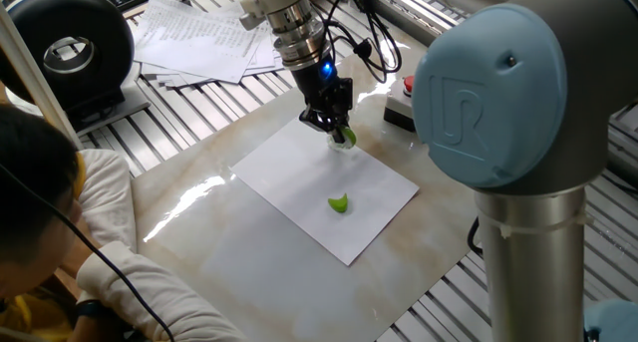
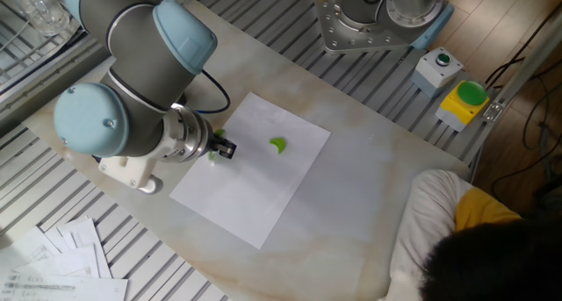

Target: Use the correction tape on paper

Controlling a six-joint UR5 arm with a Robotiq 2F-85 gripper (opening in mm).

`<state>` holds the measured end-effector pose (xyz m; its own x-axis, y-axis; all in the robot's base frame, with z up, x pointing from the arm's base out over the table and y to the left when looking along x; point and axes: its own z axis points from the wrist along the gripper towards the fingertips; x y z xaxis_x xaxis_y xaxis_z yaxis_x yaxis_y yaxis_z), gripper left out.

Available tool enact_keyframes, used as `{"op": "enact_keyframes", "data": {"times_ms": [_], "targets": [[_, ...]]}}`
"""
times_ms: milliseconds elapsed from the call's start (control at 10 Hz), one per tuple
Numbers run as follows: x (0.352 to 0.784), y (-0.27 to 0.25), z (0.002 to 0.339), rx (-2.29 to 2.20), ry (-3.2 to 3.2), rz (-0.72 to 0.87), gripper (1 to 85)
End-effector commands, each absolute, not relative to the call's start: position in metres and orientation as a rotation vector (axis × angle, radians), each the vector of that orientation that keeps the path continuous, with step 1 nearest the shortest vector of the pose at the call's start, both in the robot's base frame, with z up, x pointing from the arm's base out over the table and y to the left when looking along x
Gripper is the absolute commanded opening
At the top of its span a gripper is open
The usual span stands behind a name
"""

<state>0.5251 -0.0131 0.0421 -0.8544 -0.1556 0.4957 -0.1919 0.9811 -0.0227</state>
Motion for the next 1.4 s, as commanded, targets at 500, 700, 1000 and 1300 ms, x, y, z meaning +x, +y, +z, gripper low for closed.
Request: {"op": "enact_keyframes", "data": {"times_ms": [500, 700, 1000, 1300], "targets": [[0.517, -0.015, 0.045, 0.248, -2.602, 0.077, 1.0], [0.516, -0.015, 0.044, 0.245, -2.601, 0.075, 1.0], [0.512, -0.017, 0.039, 0.249, -2.608, 0.065, 1.0], [0.511, -0.015, 0.044, 0.239, -2.598, 0.072, 1.0]]}}
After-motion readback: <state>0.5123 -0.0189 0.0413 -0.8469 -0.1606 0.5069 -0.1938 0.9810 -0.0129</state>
